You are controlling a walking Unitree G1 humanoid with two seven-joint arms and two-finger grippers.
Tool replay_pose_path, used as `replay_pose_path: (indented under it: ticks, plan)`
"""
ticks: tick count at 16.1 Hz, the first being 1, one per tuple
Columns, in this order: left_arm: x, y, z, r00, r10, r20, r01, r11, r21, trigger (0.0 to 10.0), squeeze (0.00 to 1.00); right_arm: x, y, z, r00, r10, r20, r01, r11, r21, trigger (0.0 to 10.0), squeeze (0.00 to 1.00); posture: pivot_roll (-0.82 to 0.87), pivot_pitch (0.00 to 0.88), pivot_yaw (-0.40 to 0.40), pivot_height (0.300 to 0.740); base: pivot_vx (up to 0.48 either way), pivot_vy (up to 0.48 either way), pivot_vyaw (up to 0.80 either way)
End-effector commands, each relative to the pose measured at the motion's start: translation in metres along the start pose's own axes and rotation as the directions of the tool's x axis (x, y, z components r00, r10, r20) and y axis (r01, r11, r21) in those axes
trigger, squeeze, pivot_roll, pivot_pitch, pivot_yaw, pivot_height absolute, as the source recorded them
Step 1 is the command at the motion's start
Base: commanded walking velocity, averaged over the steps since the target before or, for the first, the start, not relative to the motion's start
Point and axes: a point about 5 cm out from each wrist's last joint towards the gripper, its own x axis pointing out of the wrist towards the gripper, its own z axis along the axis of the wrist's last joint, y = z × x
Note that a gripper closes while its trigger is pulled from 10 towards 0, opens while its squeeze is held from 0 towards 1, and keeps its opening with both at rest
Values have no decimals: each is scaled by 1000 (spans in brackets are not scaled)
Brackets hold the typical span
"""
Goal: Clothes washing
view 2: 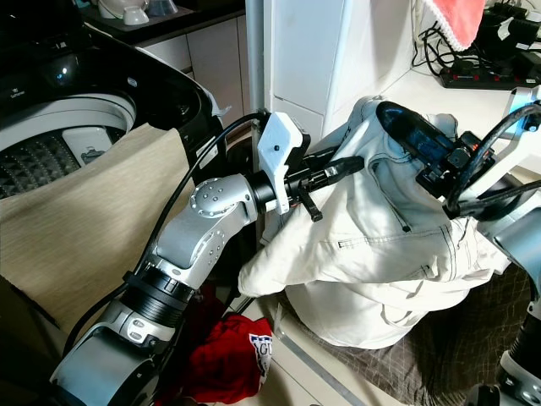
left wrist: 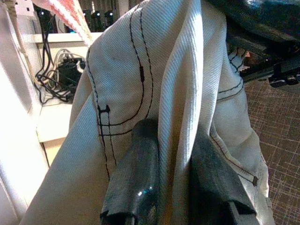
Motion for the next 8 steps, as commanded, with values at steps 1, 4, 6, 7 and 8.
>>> replay_pose_path:
  ticks: [1, 4, 6, 7, 8]
  plan:
    - [-2, 3, 0, 999, 27, 25, -27, 1000, -14, 0, 0, 2, 11, 6, 999, 48, 11, -48, 998, -46, 0, 0, -175, 0, 36, 740, 0, 0, 0]
    - [-4, 10, 1, 996, 83, 28, -82, 997, -14, 0, 0, 1, 9, 5, 1000, 23, 11, -23, 999, -49, 10000, 1000, -176, 0, 38, 740, 0, 0, 0]
    - [-6, 18, 3, 991, 133, 34, -132, 991, -15, 0, 0, -2, 7, 6, 1000, -1, 25, 2, 999, -41, 10000, 1000, -175, 0, 39, 740, 0, 0, 0]
    - [-7, 20, 4, 989, 142, 37, -141, 990, -18, 0, 0, -3, 8, 6, 1000, 2, 28, -1, 999, -43, 10000, 1000, -175, 0, 40, 740, 0, 0, 0]
    - [-8, 22, 4, 989, 146, 38, -145, 989, -18, 0, 0, -3, 8, 6, 1000, -1, 30, 2, 999, -45, 10000, 1000, -175, 0, 42, 740, 0, 0, 0]
